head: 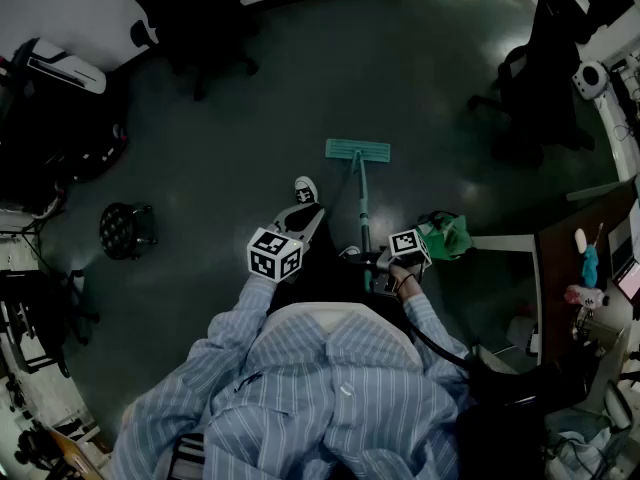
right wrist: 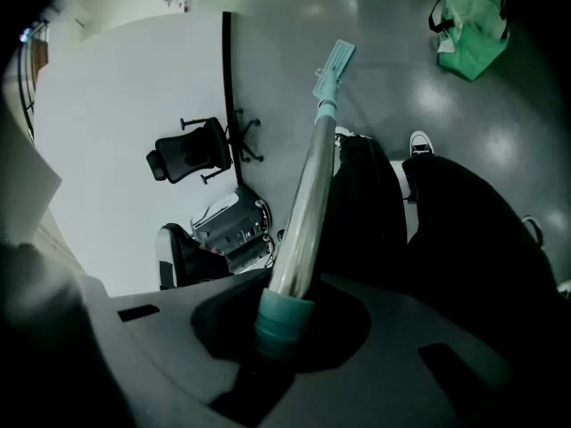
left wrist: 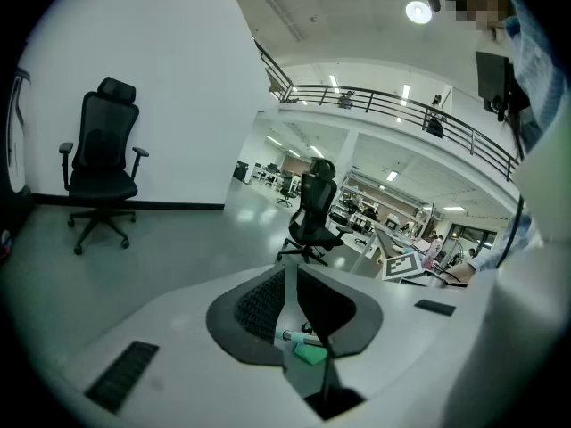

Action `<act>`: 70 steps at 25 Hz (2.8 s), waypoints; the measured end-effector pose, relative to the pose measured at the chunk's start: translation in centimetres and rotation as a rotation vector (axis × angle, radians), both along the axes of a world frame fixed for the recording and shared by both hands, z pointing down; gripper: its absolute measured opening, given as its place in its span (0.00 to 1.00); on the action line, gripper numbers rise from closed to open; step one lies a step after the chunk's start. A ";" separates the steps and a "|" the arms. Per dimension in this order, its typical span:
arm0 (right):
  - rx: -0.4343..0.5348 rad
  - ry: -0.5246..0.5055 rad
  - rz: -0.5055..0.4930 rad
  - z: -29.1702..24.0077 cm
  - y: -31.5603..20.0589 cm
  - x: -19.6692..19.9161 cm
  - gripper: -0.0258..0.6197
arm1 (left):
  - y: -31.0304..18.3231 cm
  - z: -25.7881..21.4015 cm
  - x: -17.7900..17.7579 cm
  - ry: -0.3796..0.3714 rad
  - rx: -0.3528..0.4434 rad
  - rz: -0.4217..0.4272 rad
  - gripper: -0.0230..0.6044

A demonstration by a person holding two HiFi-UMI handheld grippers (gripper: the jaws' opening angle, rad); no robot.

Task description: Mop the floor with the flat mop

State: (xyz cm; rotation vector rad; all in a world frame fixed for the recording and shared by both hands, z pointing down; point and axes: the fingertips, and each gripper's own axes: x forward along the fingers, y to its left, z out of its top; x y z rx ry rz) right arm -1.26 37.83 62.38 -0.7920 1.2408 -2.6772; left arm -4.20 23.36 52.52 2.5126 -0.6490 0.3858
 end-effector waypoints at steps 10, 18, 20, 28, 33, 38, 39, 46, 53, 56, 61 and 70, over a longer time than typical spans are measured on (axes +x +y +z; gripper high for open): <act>0.014 0.060 -0.116 1.4 1.7 0.7 0.12 | 0.5 0.2 1.1 -0.005 0.003 0.021 0.11; 0.012 0.101 -0.191 1.6 1.9 0.6 0.12 | -0.2 0.0 1.2 0.006 0.002 0.026 0.11; 0.003 0.130 -0.232 1.8 2.1 0.6 0.12 | -0.5 0.0 1.2 0.010 0.001 0.027 0.11; -0.011 0.177 -0.321 2.0 1.4 1.7 0.12 | -1.7 0.3 1.6 0.017 -0.012 0.021 0.11; -0.016 0.193 -0.341 2.1 -0.4 2.6 0.12 | -3.5 0.6 1.4 0.015 -0.025 0.008 0.11; -0.027 0.230 -0.399 2.3 -2.6 3.7 0.12 | -5.6 1.1 1.5 0.020 -0.063 -0.003 0.11; -0.030 0.240 -0.414 2.4 -3.1 3.9 0.12 | -6.2 1.1 1.5 0.024 -0.068 -0.007 0.11; -0.035 0.255 -0.426 2.7 -8.5 5.3 0.12 | -11.1 1.5 1.8 0.044 -0.106 -0.040 0.11; -0.042 0.278 -0.458 2.6 -16.0 7.5 0.12 | -18.2 2.1 2.5 0.025 -0.123 -0.035 0.11; -0.048 0.305 -0.500 3.0 -19.1 8.7 0.12 | -21.1 2.6 2.9 -0.003 -0.117 -0.008 0.11; -0.054 0.349 -0.548 3.9 -24.3 10.6 0.12 | -25.0 3.5 3.3 -0.021 -0.124 0.031 0.11; -0.039 0.389 -0.587 6.0 -34.3 12.5 0.12 | -32.0 5.5 2.9 -0.027 -0.155 0.061 0.11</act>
